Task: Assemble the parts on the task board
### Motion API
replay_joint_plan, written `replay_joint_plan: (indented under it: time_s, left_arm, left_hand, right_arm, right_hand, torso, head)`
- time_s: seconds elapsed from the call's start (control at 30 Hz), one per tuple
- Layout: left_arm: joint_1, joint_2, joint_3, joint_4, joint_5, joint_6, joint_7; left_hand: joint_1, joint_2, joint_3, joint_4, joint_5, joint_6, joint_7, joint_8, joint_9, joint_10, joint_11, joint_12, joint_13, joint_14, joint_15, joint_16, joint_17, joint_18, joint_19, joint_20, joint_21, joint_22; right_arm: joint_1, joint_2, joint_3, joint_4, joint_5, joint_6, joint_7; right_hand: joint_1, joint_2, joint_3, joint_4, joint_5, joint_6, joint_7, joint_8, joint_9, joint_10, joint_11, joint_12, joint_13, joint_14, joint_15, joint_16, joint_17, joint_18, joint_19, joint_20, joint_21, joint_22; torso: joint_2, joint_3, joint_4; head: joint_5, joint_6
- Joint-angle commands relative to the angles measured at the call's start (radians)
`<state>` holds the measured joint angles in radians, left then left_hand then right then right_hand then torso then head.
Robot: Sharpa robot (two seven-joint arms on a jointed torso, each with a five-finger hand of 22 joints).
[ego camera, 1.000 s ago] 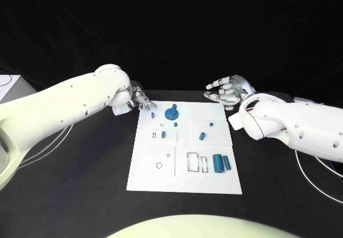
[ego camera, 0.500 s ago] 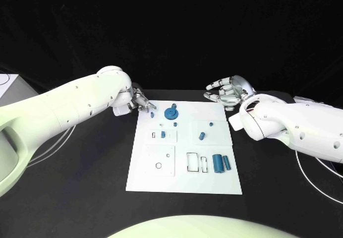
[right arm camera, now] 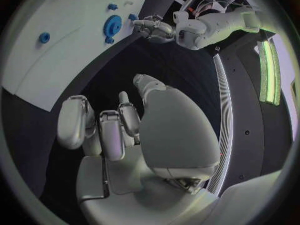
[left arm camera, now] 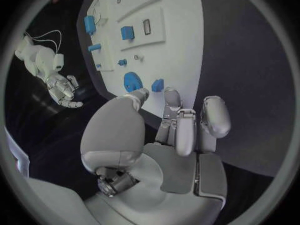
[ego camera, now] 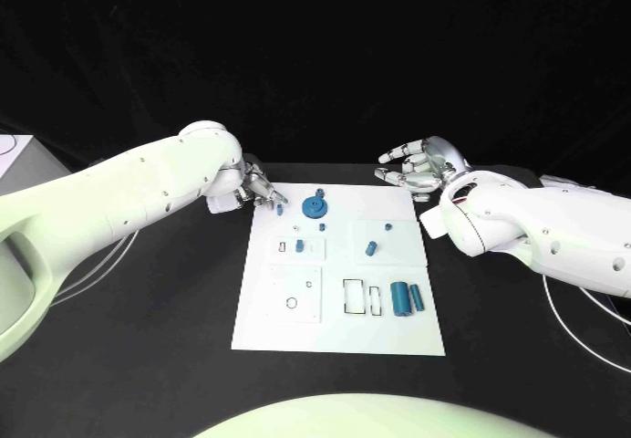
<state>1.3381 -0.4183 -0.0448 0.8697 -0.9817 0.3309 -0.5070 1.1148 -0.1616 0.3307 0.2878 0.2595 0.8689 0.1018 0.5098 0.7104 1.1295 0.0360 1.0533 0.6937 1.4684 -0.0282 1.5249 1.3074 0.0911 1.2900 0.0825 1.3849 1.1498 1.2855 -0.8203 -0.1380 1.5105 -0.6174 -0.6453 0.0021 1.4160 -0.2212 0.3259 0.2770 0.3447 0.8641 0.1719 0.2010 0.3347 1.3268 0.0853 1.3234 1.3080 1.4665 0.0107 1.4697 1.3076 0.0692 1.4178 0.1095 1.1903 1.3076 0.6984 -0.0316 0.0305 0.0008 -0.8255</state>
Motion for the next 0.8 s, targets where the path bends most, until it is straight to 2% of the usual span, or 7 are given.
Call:
replay_joint_plan:
  time_s: [0.03,0.53,0.8]
  left_arm:
    - [0.000,0.003,0.000,0.004,0.002,0.031,0.014]
    - [-0.001,0.003,-0.001,0.009,0.011,0.021,0.022]
    - [-0.001,0.003,-0.001,0.012,0.021,0.019,0.032]
  left_hand:
    - [0.014,-0.001,-0.002,-0.004,-0.001,0.007,-0.001,0.007,0.002,0.002,-0.008,0.007,0.000,0.064,-0.001,0.006,0.171,0.000,0.003,-0.002,0.004,0.002]
    - [0.041,0.009,0.004,-0.004,-0.001,0.009,-0.003,0.008,0.003,0.004,-0.010,0.009,0.001,0.064,-0.003,0.007,0.172,0.000,0.004,-0.004,0.005,0.004]
    - [0.106,0.037,0.029,-0.018,-0.004,0.013,-0.009,0.009,0.006,0.007,-0.016,0.010,0.001,0.066,-0.008,0.010,0.177,-0.001,0.005,-0.007,0.007,0.008]
  right_arm:
    - [0.000,0.000,0.000,0.001,-0.008,0.009,0.013]
    - [0.000,0.002,0.000,-0.002,-0.008,0.011,0.012]
    - [0.000,0.003,0.000,-0.003,-0.008,0.012,0.011]
  right_hand:
    - [-0.008,0.001,0.007,0.001,0.005,-0.010,0.001,0.004,0.001,-0.005,0.000,-0.004,0.030,0.042,-0.004,-0.005,0.034,0.014,-0.006,-0.002,-0.002,0.006]
    - [-0.008,0.001,0.007,0.001,0.005,-0.010,0.001,0.004,0.001,-0.005,0.000,-0.004,0.030,0.042,-0.004,-0.005,0.034,0.014,-0.006,-0.002,-0.002,0.006]
    - [-0.008,0.001,0.007,0.001,0.005,-0.010,0.001,0.004,0.001,-0.005,0.000,-0.004,0.030,0.042,-0.004,-0.005,0.034,0.014,-0.006,-0.002,-0.002,0.006]
  torso:
    - [0.000,0.0006,-0.0002]
    - [0.001,0.0006,0.0002]
    - [0.001,0.0005,-0.0005]
  head:
    - [0.000,0.000]
    - [0.001,-0.002]
    - [0.001,-0.003]
